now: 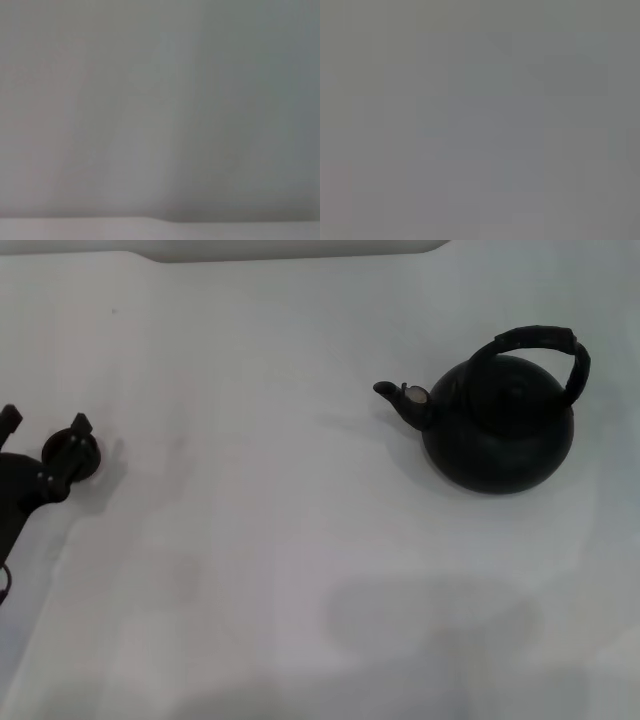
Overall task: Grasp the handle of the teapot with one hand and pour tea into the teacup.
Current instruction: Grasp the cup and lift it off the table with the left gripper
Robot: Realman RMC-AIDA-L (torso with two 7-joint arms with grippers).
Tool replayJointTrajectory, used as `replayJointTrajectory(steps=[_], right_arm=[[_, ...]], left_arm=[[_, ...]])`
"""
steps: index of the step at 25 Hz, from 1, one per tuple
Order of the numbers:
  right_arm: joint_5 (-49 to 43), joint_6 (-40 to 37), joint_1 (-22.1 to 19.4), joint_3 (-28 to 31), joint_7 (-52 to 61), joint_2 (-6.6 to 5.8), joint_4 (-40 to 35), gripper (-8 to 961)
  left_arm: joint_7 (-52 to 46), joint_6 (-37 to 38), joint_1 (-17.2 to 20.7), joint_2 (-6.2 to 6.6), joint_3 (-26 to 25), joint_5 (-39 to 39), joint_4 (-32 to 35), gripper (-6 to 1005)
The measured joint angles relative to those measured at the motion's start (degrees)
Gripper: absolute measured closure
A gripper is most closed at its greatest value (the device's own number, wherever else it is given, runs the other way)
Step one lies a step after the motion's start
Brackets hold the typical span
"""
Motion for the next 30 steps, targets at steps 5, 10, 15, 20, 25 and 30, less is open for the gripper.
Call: replayJointTrajectory(steps=[5, 10, 15, 20, 25, 30], right_arm=[[-0.01, 0.0, -0.22, -6.82, 0.0, 0.0, -0.79, 245], [-0.01, 0.0, 0.07, -8.61, 0.0, 0.0, -0.9, 246], [0.18, 0.01, 0.1, -8.57, 0.0, 0.0, -0.93, 246], [0.23, 0.01, 0.03, -8.52, 0.0, 0.0, -1.08, 245], [0.26, 0.01, -0.22, -8.62, 0.0, 0.05, -1.49, 245], [0.35, 0.01, -0.33, -8.66, 0.0, 0.09, -1.54, 245]], left_arm=[[0.0, 1.4, 0.09, 0.0, 0.07, 0.01, -0.26, 128], [0.0, 2.62, 0.27, 0.0, 0.07, -0.15, -0.39, 128], [-0.01, 3.03, 0.49, 0.0, 0.07, -0.42, -0.44, 129], [-0.22, 4.36, 0.27, 0.0, 0.05, -0.5, -0.44, 129], [-0.17, 5.03, 0.2, 0.0, 0.07, -0.48, -0.7, 129], [-0.09, 5.12, 0.22, 0.03, 0.16, -0.17, -1.13, 128]])
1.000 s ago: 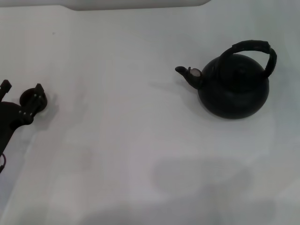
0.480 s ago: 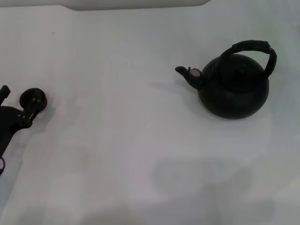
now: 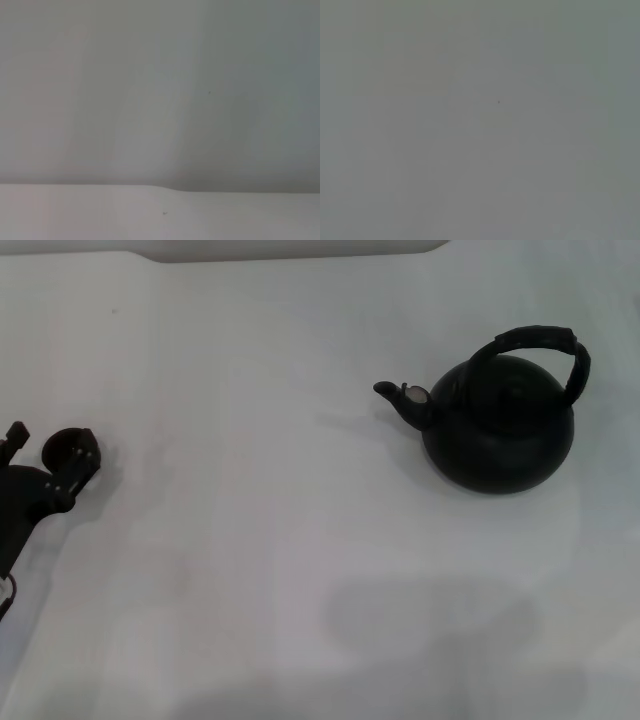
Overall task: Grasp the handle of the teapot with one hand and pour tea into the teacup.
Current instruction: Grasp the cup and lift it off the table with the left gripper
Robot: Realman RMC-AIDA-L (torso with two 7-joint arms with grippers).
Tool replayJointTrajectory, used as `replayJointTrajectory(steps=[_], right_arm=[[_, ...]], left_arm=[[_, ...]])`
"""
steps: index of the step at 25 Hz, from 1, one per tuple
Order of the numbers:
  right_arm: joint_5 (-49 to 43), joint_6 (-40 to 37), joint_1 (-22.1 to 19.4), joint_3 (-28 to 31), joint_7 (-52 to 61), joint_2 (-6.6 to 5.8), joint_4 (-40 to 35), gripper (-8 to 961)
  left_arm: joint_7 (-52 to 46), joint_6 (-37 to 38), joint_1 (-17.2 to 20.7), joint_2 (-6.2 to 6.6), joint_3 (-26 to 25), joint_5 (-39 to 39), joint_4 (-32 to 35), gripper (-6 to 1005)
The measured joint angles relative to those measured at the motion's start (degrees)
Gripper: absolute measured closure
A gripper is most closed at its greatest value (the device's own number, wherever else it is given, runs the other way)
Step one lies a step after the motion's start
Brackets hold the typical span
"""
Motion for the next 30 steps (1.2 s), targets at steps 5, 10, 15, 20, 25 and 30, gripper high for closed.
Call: replayJointTrajectory(steps=[5, 10, 15, 20, 25, 30], right_arm=[[-0.07, 0.0, 0.0, -0.04, 0.0, 0.0, 0.0, 245], [-0.07, 0.0, 0.06, -0.04, 0.0, 0.0, 0.0, 245], [-0.03, 0.0, 0.09, -0.04, 0.03, 0.0, -0.06, 245], [0.02, 0.0, 0.24, -0.04, 0.07, 0.05, -0.07, 245], [0.11, -0.01, 0.4, 0.06, 0.09, 0.08, -0.08, 246], [0.11, -0.09, 0.27, 0.22, 0.09, 0.05, -0.75, 246]], left_arm=[[0.05, 1.32, -0.29, 0.09, 0.0, -0.34, 0.01, 128], [0.06, 3.26, -1.07, 0.14, -0.01, -0.37, -0.04, 128], [0.08, 4.72, -2.03, 0.23, -0.01, -0.25, -0.09, 128], [0.06, 6.25, -2.92, 0.33, 0.0, 0.11, -0.11, 129], [0.05, 6.63, -3.27, 0.33, 0.43, 0.14, -0.1, 129], [-0.08, 6.72, -3.4, 0.46, 0.84, 0.19, -0.1, 129]])
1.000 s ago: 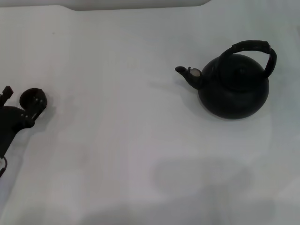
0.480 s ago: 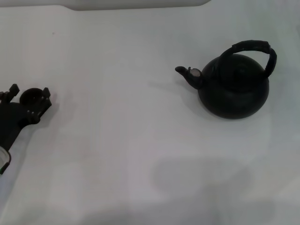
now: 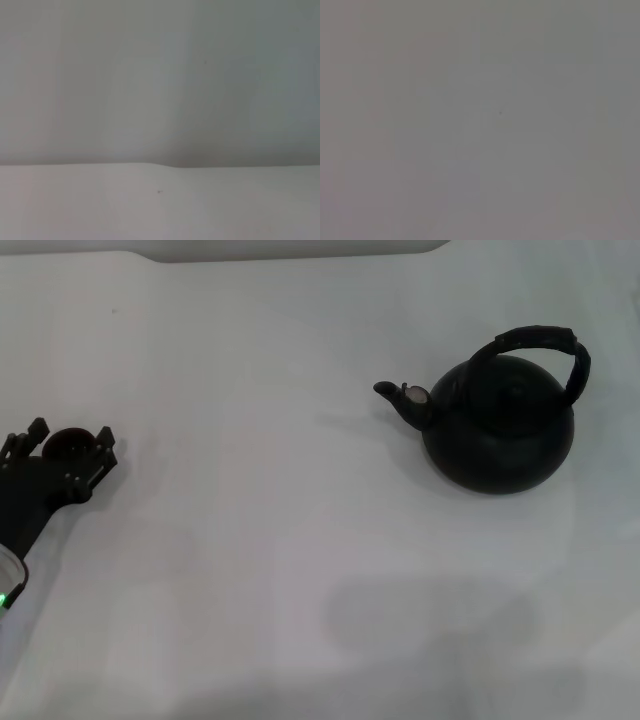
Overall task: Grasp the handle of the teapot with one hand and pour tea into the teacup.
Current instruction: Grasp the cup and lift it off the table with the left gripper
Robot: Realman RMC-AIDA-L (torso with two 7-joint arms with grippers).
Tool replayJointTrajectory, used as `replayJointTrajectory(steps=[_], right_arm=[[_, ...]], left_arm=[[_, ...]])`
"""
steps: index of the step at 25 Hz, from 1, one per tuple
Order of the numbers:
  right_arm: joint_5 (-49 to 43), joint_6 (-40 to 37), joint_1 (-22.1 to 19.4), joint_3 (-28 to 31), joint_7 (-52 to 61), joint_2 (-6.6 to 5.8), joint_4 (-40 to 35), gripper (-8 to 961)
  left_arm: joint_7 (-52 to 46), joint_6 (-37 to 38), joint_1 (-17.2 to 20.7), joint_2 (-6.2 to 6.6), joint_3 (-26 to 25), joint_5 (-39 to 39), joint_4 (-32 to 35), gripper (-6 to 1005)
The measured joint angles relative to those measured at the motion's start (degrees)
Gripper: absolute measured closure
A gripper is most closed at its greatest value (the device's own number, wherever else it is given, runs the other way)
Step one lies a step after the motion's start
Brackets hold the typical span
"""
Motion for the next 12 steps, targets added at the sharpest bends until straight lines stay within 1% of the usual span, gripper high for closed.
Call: replayJointTrajectory(steps=[12], right_arm=[[-0.03, -0.1, 0.16, 0.13, 0.0, -0.13, -0.11, 246]], left_arm=[[0.14, 1.4, 0.08, -0.17, 0.57, -0.06, 0.0, 129]])
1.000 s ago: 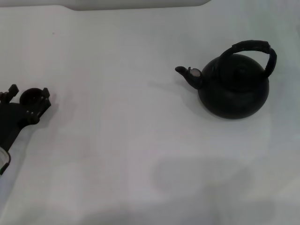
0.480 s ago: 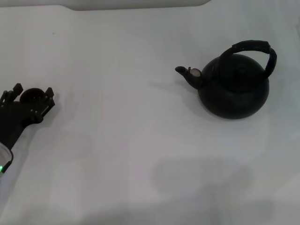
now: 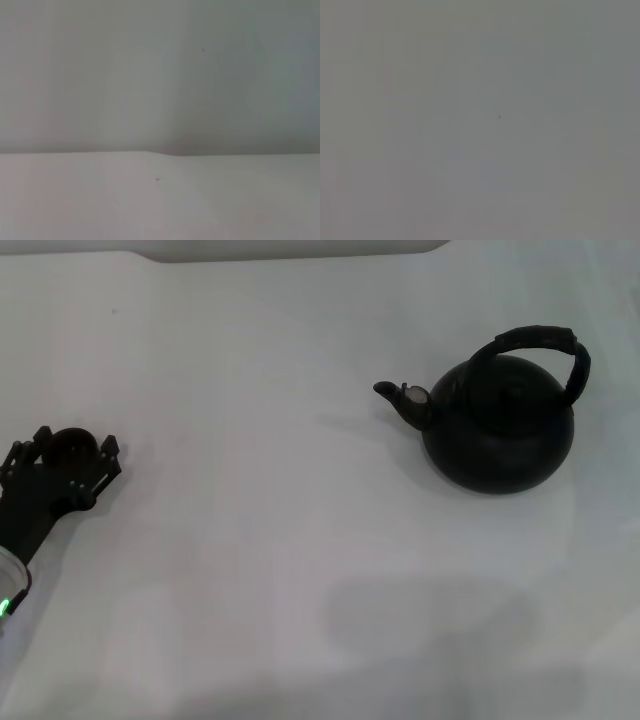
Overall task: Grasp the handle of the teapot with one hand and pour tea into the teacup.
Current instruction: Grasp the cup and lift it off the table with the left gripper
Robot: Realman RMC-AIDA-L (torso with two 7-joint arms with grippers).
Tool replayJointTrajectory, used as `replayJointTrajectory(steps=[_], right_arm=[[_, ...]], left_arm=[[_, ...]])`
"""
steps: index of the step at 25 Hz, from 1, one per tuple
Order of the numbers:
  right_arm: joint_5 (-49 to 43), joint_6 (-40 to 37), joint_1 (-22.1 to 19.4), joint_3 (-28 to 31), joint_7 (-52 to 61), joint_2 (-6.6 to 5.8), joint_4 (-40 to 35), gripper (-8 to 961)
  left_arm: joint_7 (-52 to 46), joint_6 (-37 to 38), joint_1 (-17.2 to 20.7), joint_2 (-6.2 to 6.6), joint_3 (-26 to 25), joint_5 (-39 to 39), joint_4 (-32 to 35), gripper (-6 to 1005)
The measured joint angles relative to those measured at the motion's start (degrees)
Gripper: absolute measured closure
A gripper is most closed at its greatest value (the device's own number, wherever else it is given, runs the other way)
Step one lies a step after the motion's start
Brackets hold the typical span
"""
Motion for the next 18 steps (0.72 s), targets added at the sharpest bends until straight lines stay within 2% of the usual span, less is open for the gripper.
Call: replayJointTrajectory(steps=[18], right_arm=[[0.01, -0.07, -0.49, 0.07, 0.0, -0.01, -0.7, 246]], left_arm=[[-0.27, 0.89, -0.05, 0.03, 1.91, 0.07, -0.18, 136]])
